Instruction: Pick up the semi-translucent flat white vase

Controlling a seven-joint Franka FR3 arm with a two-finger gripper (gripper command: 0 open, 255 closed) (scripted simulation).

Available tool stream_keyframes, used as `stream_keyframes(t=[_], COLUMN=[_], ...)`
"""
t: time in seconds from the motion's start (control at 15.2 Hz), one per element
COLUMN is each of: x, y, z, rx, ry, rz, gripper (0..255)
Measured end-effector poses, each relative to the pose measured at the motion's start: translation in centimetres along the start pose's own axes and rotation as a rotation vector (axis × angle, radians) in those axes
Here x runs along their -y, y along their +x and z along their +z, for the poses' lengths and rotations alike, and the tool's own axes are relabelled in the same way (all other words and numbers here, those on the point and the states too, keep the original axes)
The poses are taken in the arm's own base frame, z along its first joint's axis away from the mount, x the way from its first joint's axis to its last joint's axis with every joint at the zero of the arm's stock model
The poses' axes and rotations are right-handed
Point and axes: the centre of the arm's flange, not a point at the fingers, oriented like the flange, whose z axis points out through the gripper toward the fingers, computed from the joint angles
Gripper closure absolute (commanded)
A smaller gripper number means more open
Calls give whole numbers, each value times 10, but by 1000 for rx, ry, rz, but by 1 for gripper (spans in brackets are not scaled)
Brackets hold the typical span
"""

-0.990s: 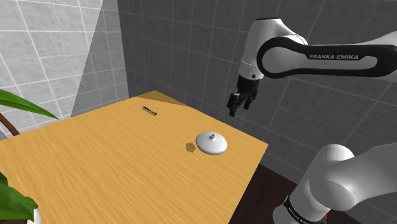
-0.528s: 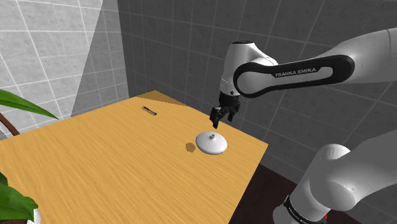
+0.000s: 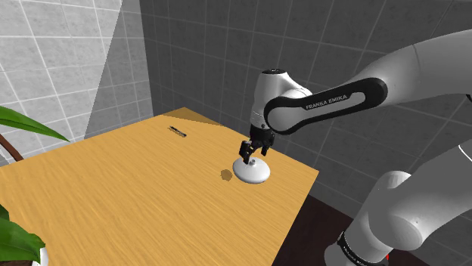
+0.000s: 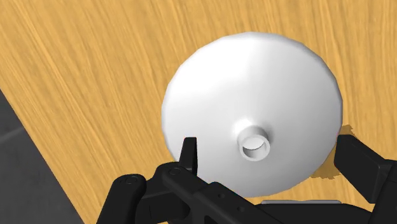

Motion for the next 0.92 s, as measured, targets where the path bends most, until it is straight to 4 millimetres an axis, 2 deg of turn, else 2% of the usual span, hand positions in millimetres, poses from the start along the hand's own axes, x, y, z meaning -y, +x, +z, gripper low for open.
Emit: stream_keyframes(t=[0.2,0.26,0.92], x=[0,0,0], y=[-1,-1,-1], z=[15,17,17], rx=[0,0,-3], ry=[0,0,1], rz=[0,0,0], gripper=[0,255,255])
